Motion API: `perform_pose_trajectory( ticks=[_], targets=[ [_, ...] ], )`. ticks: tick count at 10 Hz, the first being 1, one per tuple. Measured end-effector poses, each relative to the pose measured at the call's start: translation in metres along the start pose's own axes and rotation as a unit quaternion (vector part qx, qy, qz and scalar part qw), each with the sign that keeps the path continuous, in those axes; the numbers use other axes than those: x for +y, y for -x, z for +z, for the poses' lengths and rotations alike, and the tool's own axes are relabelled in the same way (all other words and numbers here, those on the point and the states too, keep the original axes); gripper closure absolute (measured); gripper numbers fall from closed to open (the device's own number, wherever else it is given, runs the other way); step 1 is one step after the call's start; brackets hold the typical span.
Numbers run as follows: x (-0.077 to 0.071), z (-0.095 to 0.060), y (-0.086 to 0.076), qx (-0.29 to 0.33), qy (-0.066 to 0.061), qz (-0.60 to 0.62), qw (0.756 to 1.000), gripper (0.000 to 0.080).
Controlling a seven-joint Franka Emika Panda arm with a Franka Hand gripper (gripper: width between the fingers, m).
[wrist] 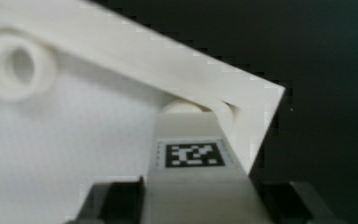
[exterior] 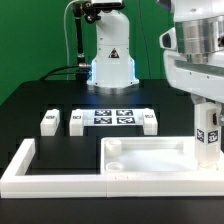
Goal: Assemble desk
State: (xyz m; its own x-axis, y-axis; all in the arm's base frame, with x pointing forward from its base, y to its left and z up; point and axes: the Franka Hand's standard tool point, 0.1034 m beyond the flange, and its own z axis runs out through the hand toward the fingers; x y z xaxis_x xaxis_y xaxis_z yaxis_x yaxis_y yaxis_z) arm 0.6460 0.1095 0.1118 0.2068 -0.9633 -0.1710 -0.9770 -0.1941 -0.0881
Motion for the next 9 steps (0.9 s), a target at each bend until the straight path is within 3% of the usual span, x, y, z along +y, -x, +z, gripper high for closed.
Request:
perform_pose_trajectory(
  ticks=[1, 2, 5, 6, 7, 8, 9],
  targets=[
    [-0.0015, 0.002, 0.0005, -0.014, -0.016, 0.083, 0.996, 0.0509],
    [-0.0018, 0.0025, -0.0007, -0.017, -0.021, 0.115, 0.993, 0.0508],
    [-0.0018, 0.0031, 0.0016, -0.017, -0.021, 0.102, 0.994, 0.0508],
    [-0.001, 0.0034, 0.0018, -0.011, -0.018, 0.047, 0.999, 0.0259],
    [-0.0006, 0.0037, 0.0035, -0.004, -0.015, -0.057, 0.998, 0.0259],
    [0.001, 0.004, 0.0053, -0.002, -0.009, -0.183, 0.983, 0.0169],
    [0.0017, 0.0029, 0.0082, -0.002, -0.008, -0.193, 0.981, 0.0169]
  ],
)
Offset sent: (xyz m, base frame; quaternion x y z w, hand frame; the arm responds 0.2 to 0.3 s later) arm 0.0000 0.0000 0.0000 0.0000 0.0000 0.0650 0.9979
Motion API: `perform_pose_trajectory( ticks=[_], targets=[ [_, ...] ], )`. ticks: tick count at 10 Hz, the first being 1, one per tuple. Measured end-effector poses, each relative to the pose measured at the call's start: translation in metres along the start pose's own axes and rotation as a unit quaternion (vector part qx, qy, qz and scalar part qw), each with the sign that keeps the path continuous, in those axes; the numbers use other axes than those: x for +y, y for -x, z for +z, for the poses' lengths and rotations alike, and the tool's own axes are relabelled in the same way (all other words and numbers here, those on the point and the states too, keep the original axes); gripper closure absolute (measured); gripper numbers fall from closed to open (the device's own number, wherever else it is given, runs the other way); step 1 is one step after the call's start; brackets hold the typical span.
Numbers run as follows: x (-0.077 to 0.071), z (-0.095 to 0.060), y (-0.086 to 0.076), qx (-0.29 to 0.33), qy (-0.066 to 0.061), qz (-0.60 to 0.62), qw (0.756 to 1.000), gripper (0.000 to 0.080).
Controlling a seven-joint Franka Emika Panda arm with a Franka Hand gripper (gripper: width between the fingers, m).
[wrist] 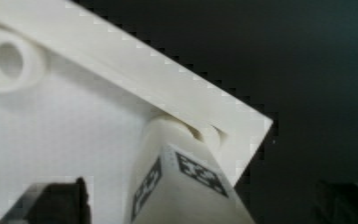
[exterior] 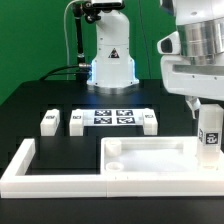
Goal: Assemble desk
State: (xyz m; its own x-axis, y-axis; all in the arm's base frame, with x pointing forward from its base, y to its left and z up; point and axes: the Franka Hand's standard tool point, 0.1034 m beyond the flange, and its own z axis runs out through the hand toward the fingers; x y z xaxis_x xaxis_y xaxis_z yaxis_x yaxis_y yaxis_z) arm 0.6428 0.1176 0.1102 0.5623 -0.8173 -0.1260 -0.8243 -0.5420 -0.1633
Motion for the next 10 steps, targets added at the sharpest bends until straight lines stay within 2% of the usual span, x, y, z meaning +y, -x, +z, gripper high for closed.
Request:
perform_pose_trajectory(
  ticks=[2, 3, 4, 5, 6, 7, 9, 10],
  targets=[
    [0.001, 0.001, -0.001, 0.0, 0.001, -0.09, 0.996, 0.0153],
    [0.002, 0.0, -0.002, 0.002, 0.007, -0.159, 0.987, 0.015],
    [0.002, -0.003, -0.007, 0.011, 0.023, -0.255, 0.967, 0.015],
    [0.0, -0.003, -0.015, 0.015, 0.029, -0.384, 0.923, 0.015],
    [0.0, -0.001, -0.016, 0.015, 0.03, -0.41, 0.912, 0.015],
    [-0.001, -0.001, -0.015, 0.015, 0.03, -0.389, 0.921, 0.015],
    [-0.001, -0.001, -0.015, 0.015, 0.029, -0.37, 0.928, 0.0394],
    [0.001, -0.001, -0.016, 0.017, 0.03, -0.333, 0.942, 0.0394]
  ],
)
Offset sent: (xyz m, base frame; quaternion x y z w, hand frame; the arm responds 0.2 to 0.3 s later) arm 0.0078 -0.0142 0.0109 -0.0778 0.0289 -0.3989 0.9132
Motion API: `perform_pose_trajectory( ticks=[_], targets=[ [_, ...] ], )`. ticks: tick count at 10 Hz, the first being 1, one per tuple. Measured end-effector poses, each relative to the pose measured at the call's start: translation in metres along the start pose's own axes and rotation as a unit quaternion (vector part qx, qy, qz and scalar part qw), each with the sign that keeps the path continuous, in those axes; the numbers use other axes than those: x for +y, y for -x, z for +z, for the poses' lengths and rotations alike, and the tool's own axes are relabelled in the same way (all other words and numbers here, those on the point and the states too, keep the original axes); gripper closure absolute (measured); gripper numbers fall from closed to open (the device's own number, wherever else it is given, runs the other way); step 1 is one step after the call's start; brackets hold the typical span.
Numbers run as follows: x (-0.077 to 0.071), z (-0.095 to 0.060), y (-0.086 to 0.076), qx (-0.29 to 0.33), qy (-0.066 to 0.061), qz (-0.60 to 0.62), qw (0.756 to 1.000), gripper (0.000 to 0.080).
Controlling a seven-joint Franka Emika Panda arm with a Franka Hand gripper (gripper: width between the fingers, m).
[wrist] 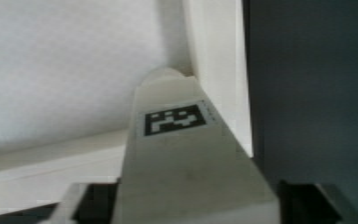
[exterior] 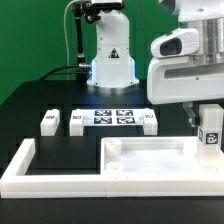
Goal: Assemble desk
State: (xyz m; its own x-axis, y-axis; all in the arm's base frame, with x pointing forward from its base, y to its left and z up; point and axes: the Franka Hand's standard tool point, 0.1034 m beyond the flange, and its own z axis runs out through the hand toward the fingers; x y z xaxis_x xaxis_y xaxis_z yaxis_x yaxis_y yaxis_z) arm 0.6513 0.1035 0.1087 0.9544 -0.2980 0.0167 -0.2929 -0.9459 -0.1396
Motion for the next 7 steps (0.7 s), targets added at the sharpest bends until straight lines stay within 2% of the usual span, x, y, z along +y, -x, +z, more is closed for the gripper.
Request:
perform_pose_trajectory(
  ticks=[1, 2, 4, 5, 7],
  targets=[
    [0.0017, 0.0003, -0.0004, 0.0, 0.001, 0.031, 1.0, 0.0499],
    [0.0019, 0.0004, -0.0004, 0.0, 0.0, 0.059, 0.998, 0.0499],
    [0.0023, 0.001, 0.0011, -0.002, 0.003, 0.216, 0.976, 0.0499],
    [0.0011, 0.0014, 0.002, -0.007, -0.002, 0.302, 0.953, 0.0499],
    [0.0046, 0.002, -0.0005, -0.02, -0.032, 0.466, 0.884, 0.05]
  ],
)
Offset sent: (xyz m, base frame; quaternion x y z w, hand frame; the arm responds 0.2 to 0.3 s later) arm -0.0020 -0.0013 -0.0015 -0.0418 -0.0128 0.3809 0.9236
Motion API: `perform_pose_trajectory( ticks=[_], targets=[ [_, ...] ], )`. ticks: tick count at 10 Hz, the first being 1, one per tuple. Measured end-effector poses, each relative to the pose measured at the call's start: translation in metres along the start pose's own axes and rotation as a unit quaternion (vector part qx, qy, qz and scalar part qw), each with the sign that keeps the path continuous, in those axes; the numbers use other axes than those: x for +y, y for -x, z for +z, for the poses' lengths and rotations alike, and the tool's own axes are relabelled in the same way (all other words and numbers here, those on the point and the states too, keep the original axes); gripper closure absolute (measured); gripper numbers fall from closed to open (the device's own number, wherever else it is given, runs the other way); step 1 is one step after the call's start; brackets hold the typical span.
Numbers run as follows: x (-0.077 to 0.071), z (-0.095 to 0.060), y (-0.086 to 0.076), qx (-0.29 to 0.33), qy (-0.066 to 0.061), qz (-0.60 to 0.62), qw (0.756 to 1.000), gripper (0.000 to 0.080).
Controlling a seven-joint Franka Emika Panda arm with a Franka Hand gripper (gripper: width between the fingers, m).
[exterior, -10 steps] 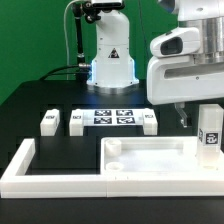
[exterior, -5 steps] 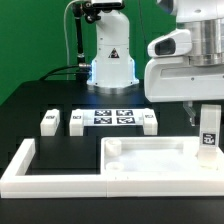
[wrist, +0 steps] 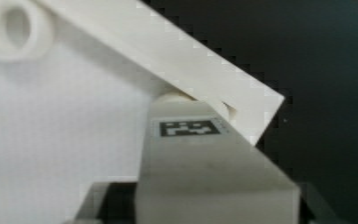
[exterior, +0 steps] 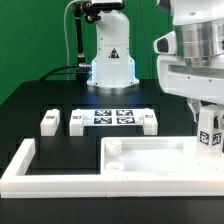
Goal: Assemble desk
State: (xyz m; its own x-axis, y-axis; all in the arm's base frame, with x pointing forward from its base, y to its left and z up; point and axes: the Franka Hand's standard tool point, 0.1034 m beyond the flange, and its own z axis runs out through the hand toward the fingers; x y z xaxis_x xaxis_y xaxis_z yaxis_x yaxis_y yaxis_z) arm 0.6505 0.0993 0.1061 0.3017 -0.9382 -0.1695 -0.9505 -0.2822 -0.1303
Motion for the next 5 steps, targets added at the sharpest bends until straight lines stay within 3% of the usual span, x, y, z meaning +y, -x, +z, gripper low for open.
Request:
perform_pose_trajectory(
  ticks=[1, 4, 5],
  targets=[
    [0.0024, -0.0003, -0.0016, -0.006, -0.014, 0.058, 0.998, 0.0499],
    [0.0029, 0.0003, 0.0007, -0.006, -0.015, 0.072, 0.997, 0.0499],
    [0.0031, 0.0005, 0.0006, -0.004, -0.014, 0.036, 0.999, 0.0427]
  ],
)
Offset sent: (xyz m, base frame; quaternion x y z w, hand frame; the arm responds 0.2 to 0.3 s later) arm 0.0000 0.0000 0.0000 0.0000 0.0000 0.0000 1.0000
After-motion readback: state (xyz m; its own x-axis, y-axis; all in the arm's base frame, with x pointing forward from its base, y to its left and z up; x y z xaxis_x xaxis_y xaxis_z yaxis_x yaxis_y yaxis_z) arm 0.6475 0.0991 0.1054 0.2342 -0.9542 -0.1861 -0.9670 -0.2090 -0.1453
